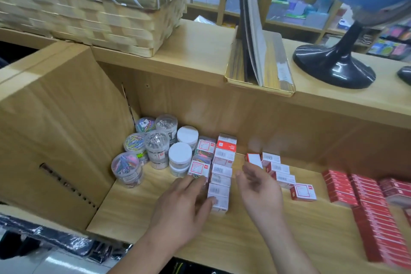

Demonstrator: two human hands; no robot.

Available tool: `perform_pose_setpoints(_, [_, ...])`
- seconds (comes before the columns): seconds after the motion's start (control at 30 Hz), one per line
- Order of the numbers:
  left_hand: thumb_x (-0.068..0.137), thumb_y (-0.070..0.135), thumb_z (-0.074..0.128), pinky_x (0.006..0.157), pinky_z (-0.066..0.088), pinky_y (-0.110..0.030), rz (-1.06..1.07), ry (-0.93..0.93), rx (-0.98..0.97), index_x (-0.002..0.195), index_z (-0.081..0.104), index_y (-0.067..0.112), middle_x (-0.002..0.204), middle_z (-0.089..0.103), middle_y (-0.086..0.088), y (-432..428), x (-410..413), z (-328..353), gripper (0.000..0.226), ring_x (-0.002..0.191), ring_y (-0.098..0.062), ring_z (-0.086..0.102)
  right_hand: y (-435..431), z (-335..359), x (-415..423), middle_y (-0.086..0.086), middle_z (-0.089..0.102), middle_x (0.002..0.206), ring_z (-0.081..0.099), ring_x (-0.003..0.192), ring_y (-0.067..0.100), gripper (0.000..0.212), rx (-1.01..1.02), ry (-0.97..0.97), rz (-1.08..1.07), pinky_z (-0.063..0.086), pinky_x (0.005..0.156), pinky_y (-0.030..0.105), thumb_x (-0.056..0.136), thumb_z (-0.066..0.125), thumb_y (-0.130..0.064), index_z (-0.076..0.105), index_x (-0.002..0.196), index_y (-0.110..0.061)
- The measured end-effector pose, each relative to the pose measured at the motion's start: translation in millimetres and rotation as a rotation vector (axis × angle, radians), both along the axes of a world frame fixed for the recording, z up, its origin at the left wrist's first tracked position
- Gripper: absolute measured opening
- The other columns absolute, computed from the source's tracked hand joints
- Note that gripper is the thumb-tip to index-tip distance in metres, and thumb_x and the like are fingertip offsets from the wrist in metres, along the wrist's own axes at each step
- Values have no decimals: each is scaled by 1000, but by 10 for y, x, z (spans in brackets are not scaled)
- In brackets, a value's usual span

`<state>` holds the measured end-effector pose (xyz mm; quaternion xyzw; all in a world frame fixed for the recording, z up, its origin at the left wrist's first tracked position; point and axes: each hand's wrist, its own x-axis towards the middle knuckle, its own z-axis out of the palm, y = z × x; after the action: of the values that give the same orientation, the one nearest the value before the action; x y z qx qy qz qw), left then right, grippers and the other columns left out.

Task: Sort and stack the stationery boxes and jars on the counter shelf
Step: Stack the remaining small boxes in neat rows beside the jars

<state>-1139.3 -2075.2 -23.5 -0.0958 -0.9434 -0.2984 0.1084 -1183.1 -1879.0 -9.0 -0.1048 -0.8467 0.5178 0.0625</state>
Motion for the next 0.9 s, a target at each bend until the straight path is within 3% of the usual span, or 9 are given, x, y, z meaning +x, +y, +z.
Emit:
perform_pose_setpoints(0.13, [93,45,58,74,57,-36,-47,80,29,115,66,27,103,61,13,207,-36,114,30,97,-15,63,537,-128,126,-4,63,94,65,85,18,20,375,42,-125,55,75,40,85,73,-31,70,99,-17])
perform_pose_setpoints(0.2, [91,45,58,68,57,-35,-96,94,26,110,67,26,97,60,12,395,-72,169,28,91,-15,62,666,-241,163,0,61,97,62,88,22,31,451,-94,-135,51,75,37,85,72,-44,69,100,-17])
perform_pose_setpoints(0.33, [91,41,58,65,55,-36,-198,49,22,102,66,27,90,56,10,699,-101,219,19,80,-13,58,800,-402,286,-10,51,59,48,61,4,33,358,-35,22,35,64,19,92,65,-44,59,61,-32])
perform_pose_setpoints(0.43, [92,34,61,68,54,-35,-287,-82,132,114,53,38,96,54,13,875,13,190,23,71,-7,58,918,-440,468,-10,57,65,52,69,0,25,316,25,66,34,65,7,94,67,-29,62,70,-31])
perform_pose_setpoints(0.53, [88,32,63,79,54,-32,-296,-254,183,125,38,48,108,53,15,1123,98,69,48,75,-5,64,1063,-480,575,-16,63,66,57,65,2,22,191,-14,57,37,61,12,91,71,-18,61,73,-26])
perform_pose_setpoints(0.63, [87,41,59,81,55,-38,-203,-346,280,127,47,36,104,63,9,1371,113,-65,42,87,-13,66,1170,-480,609,-9,65,77,62,72,8,18,135,-20,165,47,68,22,86,73,-15,66,80,-31])
perform_pose_setpoints(0.7, [90,52,58,85,55,-37,-134,-345,261,140,47,28,107,68,6,1463,89,-107,57,97,-17,67,1229,-459,649,-7,61,85,62,79,9,23,158,26,239,48,73,21,82,68,-12,70,89,-33])
perform_pose_setpoints(0.8, [91,55,61,81,51,-35,-74,-279,110,128,52,31,109,65,4,1502,16,-53,45,98,-22,65,1335,-401,689,-6,63,89,63,84,9,30,160,50,346,46,77,15,86,68,-1,76,97,-28])
perform_pose_setpoints(0.9, [85,44,70,74,54,-33,-82,-343,273,114,56,38,95,68,11,1540,8,-56,33,82,-13,65,1493,-339,596,-6,66,97,64,87,3,28,184,92,140,48,81,15,86,71,-2,75,101,-25])
